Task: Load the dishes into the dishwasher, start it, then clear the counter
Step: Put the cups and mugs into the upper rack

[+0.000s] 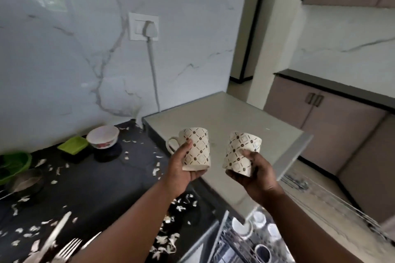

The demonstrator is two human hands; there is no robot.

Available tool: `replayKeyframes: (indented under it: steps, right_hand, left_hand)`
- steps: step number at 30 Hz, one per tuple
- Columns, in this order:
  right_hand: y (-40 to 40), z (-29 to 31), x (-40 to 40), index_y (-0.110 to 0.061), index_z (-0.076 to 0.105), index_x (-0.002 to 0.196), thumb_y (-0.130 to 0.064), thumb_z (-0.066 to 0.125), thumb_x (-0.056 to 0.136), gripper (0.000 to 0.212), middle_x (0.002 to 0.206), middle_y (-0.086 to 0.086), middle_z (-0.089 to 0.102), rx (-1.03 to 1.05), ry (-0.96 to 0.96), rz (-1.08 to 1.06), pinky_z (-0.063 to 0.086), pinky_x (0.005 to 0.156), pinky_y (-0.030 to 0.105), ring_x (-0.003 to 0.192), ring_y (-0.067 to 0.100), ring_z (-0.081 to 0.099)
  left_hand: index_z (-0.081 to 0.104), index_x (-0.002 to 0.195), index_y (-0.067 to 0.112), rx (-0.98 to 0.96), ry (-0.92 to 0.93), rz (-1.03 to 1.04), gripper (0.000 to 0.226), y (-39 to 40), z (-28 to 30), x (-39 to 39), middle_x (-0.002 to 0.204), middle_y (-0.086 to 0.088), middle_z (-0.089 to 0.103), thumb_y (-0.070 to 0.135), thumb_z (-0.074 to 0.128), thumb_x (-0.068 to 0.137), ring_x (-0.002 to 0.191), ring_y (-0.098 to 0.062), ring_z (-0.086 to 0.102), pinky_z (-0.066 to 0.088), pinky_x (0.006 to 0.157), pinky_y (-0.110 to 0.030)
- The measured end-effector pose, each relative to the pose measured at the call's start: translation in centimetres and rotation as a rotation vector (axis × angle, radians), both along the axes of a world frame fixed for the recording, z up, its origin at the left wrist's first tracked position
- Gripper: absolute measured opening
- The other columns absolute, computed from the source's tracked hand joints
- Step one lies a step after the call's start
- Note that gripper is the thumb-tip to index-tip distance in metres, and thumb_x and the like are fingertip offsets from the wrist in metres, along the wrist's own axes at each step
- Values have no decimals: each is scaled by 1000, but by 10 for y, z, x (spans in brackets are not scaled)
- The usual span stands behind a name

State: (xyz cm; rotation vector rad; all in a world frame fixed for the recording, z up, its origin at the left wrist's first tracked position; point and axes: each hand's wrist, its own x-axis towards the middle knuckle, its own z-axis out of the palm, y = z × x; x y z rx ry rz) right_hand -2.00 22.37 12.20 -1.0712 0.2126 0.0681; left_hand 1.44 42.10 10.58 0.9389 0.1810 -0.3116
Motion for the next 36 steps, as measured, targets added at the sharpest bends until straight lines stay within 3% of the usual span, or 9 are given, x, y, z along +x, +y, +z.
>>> replayKeyframes:
  steps: [4, 8, 13, 16, 20, 23, 25, 29, 36]
  right_hand:
    - [-76, -9, -46, -9, 65, 103, -23, 77, 48, 58, 98, 12, 71, 86, -3, -164, 52, 88, 50, 98, 32, 63]
    - [-148, -29, -95, -4, 61, 109, -21, 70, 61, 51, 98, 19, 68, 156, 40, -322, 55, 81, 45, 88, 35, 64]
    - [-234, -53, -161, -2, 57, 119, -32, 71, 64, 64, 108, 22, 67, 186, 138, -409, 52, 88, 46, 90, 38, 65]
    - [-279, -68, -198, -2, 58, 120, -37, 87, 46, 86, 104, 21, 68, 196, 176, -383, 54, 84, 43, 87, 34, 67]
    - [-319, -93, -232, -2, 56, 121, -38, 91, 38, 97, 102, 21, 69, 184, 250, -299, 57, 77, 40, 85, 32, 68]
    - [-332, -111, -245, -1, 55, 121, -32, 81, 59, 74, 104, 22, 69, 144, 348, -241, 55, 74, 38, 83, 31, 69]
    - [-335, -127, -247, -1, 57, 118, -29, 73, 67, 60, 103, 20, 70, 96, 447, -224, 54, 69, 37, 80, 31, 68]
    - [-327, -162, -243, -5, 57, 115, -27, 68, 81, 42, 101, 18, 72, -114, 613, -119, 48, 57, 32, 83, 34, 68]
    - [-314, -213, -229, -8, 58, 108, -39, 78, 75, 49, 86, 13, 71, -455, 810, 23, 42, 43, 20, 70, 25, 69]
  left_hand:
    - [65, 109, 11, 76, -31, -166, 77, -58, 5, -11, 96, -13, 74, 46, 79, 42, 82, -27, 70, 56, 73, -40]
    - [63, 114, 10, 100, -45, -280, 97, -129, 7, -35, 101, -15, 73, 47, 89, 28, 86, -30, 69, 57, 66, -38]
    - [57, 122, 5, 80, 8, -331, 84, -226, -8, -87, 112, -23, 67, 35, 81, 47, 92, -35, 66, 58, 67, -41]
    - [58, 118, 6, 127, 82, -360, 65, -277, -25, -117, 112, -24, 66, 26, 77, 59, 91, -35, 64, 58, 61, -37]
    - [56, 114, 12, 345, 148, -365, 58, -313, -61, -139, 108, -21, 66, 33, 78, 64, 91, -36, 64, 55, 70, -40]
    - [50, 116, 11, 621, 217, -381, 57, -317, -87, -150, 101, -17, 60, 34, 78, 73, 91, -34, 61, 54, 87, -48]
    - [44, 120, 13, 833, 230, -433, 61, -313, -105, -153, 100, -14, 55, 38, 78, 76, 88, -30, 58, 55, 81, -42]
    - [36, 138, 9, 1210, 91, -543, 92, -303, -138, -149, 127, -16, 55, 39, 86, 67, 96, -27, 58, 52, 78, -35]
    - [35, 109, 26, 1503, -215, -778, 72, -310, -181, -140, 98, 2, 55, 45, 85, 61, 78, -15, 60, 54, 60, -31]
